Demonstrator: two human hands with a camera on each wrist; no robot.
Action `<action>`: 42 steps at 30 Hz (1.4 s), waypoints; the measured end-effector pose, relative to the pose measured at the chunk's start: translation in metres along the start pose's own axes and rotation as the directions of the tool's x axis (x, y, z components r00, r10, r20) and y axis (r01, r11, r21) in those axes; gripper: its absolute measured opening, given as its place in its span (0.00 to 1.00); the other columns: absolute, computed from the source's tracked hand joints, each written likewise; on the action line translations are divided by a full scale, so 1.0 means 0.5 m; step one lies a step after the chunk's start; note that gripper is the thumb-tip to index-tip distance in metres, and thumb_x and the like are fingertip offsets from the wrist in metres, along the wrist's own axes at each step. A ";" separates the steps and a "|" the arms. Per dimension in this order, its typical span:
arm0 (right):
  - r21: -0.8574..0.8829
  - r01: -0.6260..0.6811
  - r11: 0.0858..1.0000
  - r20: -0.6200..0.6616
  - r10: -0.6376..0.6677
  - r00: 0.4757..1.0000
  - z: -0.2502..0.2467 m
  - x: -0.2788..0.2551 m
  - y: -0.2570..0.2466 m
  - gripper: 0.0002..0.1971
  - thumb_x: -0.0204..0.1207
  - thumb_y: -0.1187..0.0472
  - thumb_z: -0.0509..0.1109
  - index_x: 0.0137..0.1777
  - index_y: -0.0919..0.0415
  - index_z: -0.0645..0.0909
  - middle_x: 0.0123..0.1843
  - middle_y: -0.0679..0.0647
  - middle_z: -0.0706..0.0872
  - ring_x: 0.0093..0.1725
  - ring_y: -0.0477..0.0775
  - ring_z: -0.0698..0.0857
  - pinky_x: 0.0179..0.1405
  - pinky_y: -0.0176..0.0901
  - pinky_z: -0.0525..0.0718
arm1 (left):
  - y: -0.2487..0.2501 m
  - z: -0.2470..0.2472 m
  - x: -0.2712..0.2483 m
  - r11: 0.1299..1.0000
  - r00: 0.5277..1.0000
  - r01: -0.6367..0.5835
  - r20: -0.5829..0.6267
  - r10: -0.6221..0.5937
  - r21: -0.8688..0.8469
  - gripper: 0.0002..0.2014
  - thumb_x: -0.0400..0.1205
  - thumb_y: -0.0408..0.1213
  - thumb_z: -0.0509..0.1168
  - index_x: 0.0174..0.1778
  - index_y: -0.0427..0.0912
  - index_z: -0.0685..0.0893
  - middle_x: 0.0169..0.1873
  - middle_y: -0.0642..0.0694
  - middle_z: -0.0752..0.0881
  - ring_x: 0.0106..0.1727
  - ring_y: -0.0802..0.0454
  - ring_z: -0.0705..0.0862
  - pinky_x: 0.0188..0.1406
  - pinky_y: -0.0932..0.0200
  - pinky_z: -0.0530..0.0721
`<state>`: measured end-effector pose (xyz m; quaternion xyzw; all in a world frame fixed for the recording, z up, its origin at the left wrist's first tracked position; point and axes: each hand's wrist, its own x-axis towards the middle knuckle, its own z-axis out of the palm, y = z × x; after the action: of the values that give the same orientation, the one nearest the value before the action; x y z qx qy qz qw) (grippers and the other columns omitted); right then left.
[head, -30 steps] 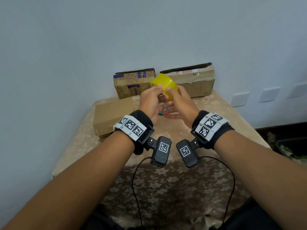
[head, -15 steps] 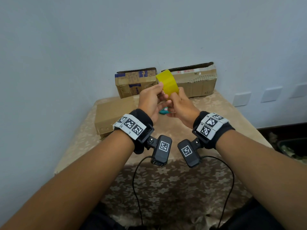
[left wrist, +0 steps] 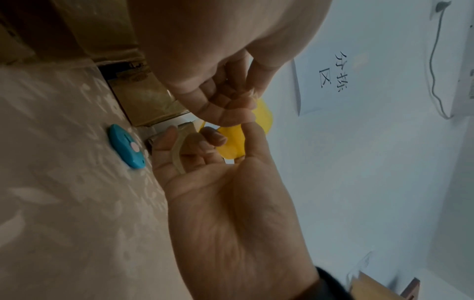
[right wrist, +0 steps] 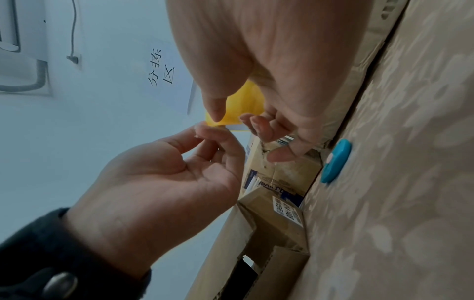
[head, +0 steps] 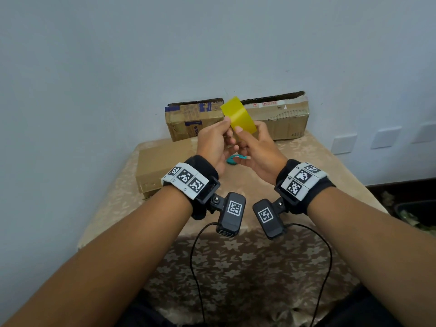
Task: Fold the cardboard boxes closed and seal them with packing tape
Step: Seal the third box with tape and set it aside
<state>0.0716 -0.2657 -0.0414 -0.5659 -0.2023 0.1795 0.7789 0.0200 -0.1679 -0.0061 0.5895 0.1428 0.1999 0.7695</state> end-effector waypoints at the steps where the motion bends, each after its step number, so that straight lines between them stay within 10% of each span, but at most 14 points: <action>1: 0.000 0.001 1.000 0.018 -0.001 1.000 -0.001 -0.001 0.001 0.16 0.88 0.55 0.68 0.71 0.52 0.68 0.44 0.50 0.82 0.42 0.50 0.80 0.46 0.49 0.87 | 0.000 -0.002 0.001 1.000 1.000 0.008 -0.008 -0.008 -0.012 0.18 0.89 0.41 0.64 0.33 0.42 0.79 0.25 0.49 0.76 0.26 0.57 0.75 0.26 0.63 0.80; 12: -0.033 -0.060 0.998 0.029 0.061 0.998 -0.001 0.001 -0.001 0.13 0.89 0.43 0.63 0.56 0.52 0.70 0.32 0.48 0.73 0.28 0.46 0.70 0.40 0.46 0.87 | 0.006 -0.007 -0.001 0.996 0.998 0.038 -0.051 -0.042 -0.086 0.14 0.87 0.39 0.68 0.36 0.41 0.82 0.24 0.50 0.78 0.25 0.57 0.75 0.24 0.63 0.78; 42: 0.112 -0.200 0.973 0.124 0.187 0.975 -0.001 0.010 0.000 0.12 0.89 0.48 0.64 0.62 0.52 0.69 0.35 0.50 0.79 0.34 0.48 0.74 0.41 0.51 0.87 | 0.009 -0.003 -0.008 0.998 0.999 -0.035 -0.021 0.036 0.043 0.17 0.90 0.39 0.64 0.34 0.40 0.79 0.23 0.50 0.77 0.23 0.57 0.76 0.25 0.63 0.79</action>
<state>0.0760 -0.2638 -0.0412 -0.5226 -0.1783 0.2985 0.7785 0.0151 -0.1673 -0.0022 0.6059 0.1448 0.2167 0.7516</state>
